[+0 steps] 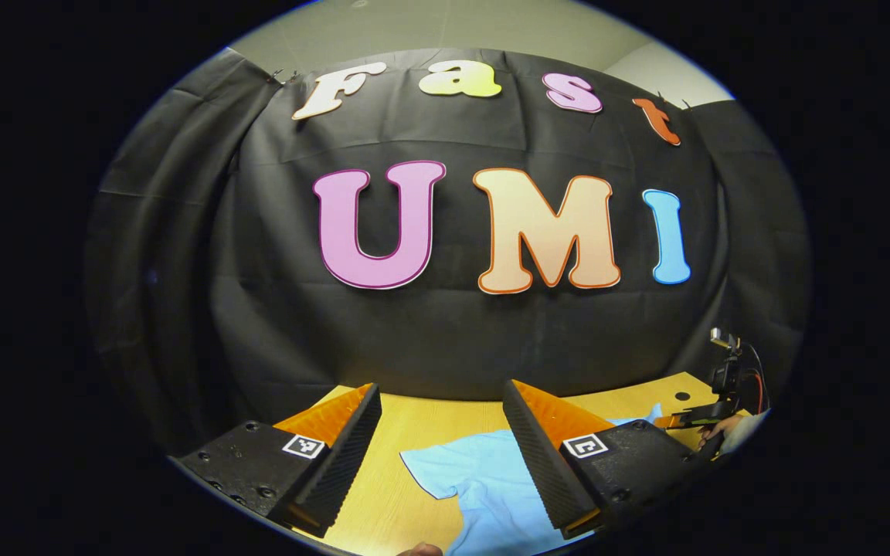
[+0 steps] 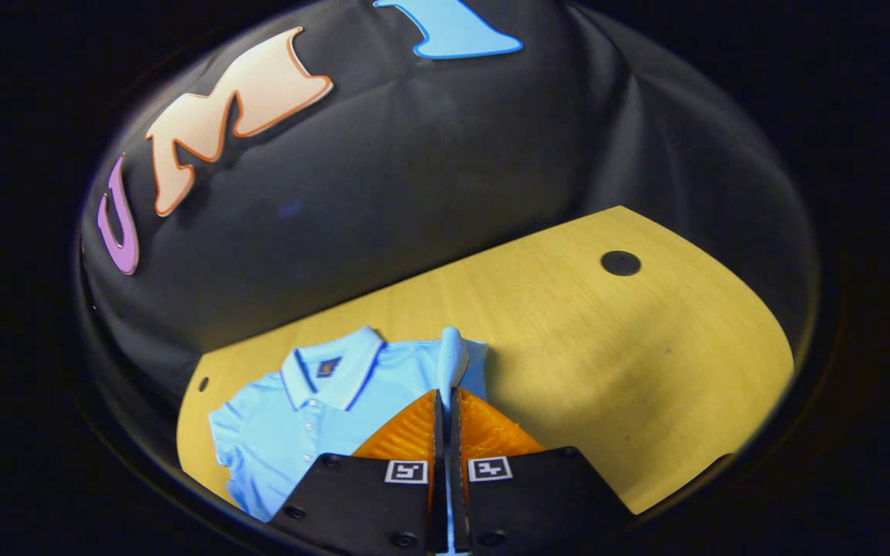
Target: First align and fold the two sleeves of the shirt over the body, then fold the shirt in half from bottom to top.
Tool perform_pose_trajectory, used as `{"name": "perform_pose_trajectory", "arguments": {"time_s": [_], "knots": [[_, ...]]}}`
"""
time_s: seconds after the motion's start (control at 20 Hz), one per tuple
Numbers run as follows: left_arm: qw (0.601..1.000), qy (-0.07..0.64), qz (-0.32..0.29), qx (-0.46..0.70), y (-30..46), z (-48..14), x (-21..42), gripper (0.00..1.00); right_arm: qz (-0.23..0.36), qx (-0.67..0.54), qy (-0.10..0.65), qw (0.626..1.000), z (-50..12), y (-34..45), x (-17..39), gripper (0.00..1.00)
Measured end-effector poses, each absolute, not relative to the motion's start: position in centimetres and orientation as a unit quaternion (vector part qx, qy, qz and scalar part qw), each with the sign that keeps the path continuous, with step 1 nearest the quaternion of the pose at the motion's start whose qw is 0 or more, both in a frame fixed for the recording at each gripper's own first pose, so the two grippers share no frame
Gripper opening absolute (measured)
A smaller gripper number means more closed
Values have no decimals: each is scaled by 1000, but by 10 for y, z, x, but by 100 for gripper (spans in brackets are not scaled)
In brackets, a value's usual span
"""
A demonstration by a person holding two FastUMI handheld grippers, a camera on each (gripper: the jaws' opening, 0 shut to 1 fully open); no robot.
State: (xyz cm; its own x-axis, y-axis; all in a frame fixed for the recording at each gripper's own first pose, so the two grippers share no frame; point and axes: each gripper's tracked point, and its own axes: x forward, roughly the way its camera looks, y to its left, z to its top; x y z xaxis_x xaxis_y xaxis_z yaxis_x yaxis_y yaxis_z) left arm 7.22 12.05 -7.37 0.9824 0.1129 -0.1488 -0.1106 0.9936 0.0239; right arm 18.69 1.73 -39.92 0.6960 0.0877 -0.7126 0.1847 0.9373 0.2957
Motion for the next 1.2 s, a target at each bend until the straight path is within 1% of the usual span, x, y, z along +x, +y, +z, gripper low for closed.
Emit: {"name": "perform_pose_trajectory", "arguments": {"time_s": [0.25,0.4,0.6,0.65,0.85,0.9,1.05,1.2], "knots": [[994,89,56,5,122,-87,72,96,6,205,399,894,-409,75,191,5],[993,103,57,5,127,-100,74,96,10,214,416,884,-426,94,187,5],[990,124,64,-6,136,-125,80,96,8,217,422,880,-435,101,187,6],[990,128,66,-3,138,-132,83,96,14,219,420,880,-432,103,186,10],[987,145,67,8,145,-161,101,96,36,190,402,895,-413,103,182,88],[986,153,66,3,145,-170,106,96,46,178,393,901,-403,103,179,97],[983,170,72,-5,149,-200,121,96,76,133,365,918,-374,100,169,97],[979,188,76,0,155,-229,139,96,91,107,355,924,-356,95,151,98]]}}
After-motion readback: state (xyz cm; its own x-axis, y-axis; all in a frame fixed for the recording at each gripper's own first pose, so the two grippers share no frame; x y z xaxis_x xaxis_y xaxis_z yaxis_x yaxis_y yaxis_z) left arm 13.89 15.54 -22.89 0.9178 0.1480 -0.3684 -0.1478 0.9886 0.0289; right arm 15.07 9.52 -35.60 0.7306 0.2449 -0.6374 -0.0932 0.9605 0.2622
